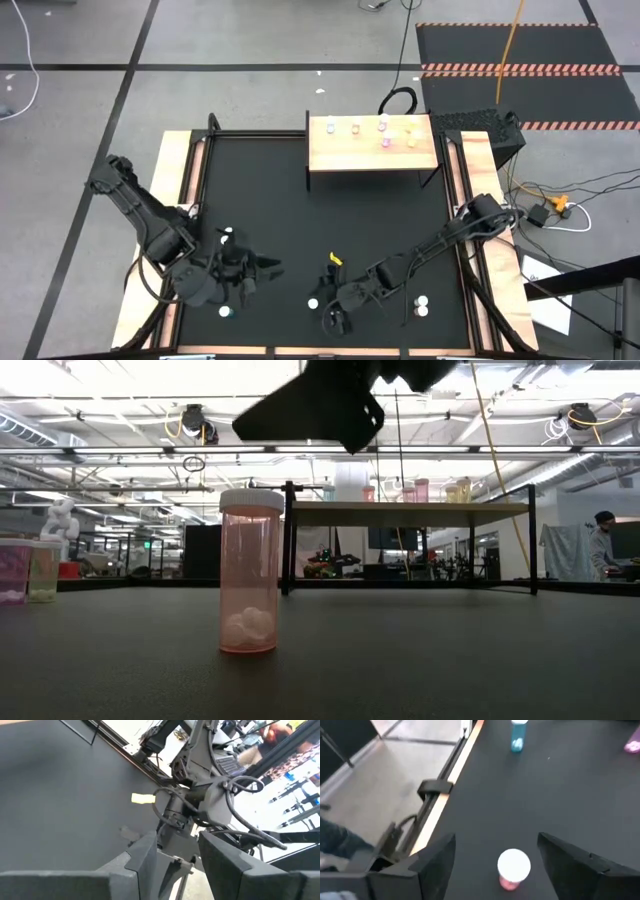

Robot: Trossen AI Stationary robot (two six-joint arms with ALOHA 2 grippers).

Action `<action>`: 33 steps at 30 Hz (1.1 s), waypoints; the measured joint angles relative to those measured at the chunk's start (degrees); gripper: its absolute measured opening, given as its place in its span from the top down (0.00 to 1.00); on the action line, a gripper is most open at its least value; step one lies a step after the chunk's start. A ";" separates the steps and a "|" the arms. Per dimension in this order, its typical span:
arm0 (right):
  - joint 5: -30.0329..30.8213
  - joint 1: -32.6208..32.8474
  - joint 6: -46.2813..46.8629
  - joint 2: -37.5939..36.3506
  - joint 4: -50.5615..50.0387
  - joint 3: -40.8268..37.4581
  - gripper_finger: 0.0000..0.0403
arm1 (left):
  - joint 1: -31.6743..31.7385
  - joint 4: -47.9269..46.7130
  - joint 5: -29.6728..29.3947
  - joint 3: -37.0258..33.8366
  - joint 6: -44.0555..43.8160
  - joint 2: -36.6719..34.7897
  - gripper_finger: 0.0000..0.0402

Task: Pick and place medicine bottles onto shelf by color
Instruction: Put the left orange pill bottle on the shelf aligned with the other orange pill bottle

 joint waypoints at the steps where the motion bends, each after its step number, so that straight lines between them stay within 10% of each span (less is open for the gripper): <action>1: 0.00 0.09 -0.77 0.25 -0.21 0.00 0.30 | 0.03 -0.04 0.03 0.00 0.15 0.04 0.63; 26: -5.90 -2.91 -5.02 5.18 3.24 0.01 0.39 | 3.16 -0.50 2.23 0.00 4.34 0.07 0.63; 33: -6.29 -3.86 -4.35 5.23 2.33 0.02 0.54 | 3.20 -1.22 2.56 0.00 5.56 0.07 0.63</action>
